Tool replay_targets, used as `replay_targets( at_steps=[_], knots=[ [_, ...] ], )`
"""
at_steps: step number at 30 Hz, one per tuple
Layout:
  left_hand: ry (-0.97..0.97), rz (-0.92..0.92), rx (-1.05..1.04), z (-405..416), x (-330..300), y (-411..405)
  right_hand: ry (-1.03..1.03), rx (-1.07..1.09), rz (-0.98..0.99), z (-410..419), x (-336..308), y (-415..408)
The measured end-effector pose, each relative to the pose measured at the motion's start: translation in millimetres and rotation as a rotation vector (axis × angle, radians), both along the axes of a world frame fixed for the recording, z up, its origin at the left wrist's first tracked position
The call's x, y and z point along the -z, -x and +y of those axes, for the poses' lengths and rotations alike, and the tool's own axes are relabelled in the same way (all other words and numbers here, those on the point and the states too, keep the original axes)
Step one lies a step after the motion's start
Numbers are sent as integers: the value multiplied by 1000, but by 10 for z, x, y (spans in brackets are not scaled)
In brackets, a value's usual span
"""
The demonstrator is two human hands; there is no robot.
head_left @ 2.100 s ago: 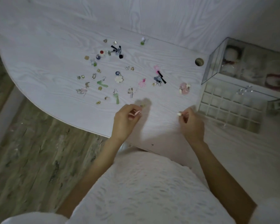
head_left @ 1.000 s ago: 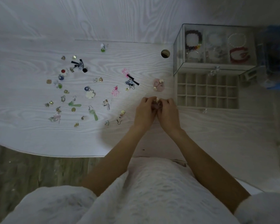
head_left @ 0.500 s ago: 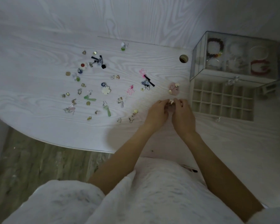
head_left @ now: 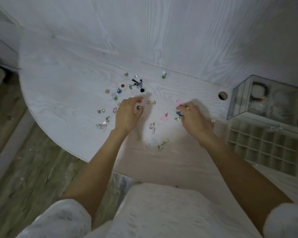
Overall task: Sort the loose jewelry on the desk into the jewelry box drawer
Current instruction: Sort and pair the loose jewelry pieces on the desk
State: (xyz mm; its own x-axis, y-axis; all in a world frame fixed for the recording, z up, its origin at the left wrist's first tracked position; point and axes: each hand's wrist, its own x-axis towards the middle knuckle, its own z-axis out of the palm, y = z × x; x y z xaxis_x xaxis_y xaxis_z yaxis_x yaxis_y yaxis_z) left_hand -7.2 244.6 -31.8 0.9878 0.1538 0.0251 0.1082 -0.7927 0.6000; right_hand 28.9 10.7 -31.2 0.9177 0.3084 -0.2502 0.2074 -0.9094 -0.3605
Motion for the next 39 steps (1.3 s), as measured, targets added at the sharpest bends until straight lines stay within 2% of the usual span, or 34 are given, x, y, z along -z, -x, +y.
replay_targets(
  at_steps=[2, 11, 16, 21, 25, 30, 32, 35, 39],
  knots=[
    [-39, 63, 12, 108, 71, -261, 30, 12, 55, 32, 84, -82],
    [-375, 181, 119, 233, 297, -1054, -7, 39, -26, 75, 161, 0],
    [-320, 146, 170, 299, 357, -1138, -36, 119, -95, 82, 118, 31],
    [-263, 79, 215, 393, 374, -1189, -180, 246, -137, 132, 45, 95],
    [-97, 2, 181, 444, 222, -1066, -451, 287, -85, 176, -101, 135],
    [345, -54, 142, 358, -226, -780, -952, 413, 148, 233, -357, 195],
    [505, -77, 119, 263, -415, -634, -1094, 482, 184, 238, -436, 243],
    [707, -68, 102, 50, -604, -361, -1163, 577, 182, 185, -517, 365],
    [758, 34, 127, -328, -506, 49, -1114, 675, 229, -43, -482, 643]
  ],
)
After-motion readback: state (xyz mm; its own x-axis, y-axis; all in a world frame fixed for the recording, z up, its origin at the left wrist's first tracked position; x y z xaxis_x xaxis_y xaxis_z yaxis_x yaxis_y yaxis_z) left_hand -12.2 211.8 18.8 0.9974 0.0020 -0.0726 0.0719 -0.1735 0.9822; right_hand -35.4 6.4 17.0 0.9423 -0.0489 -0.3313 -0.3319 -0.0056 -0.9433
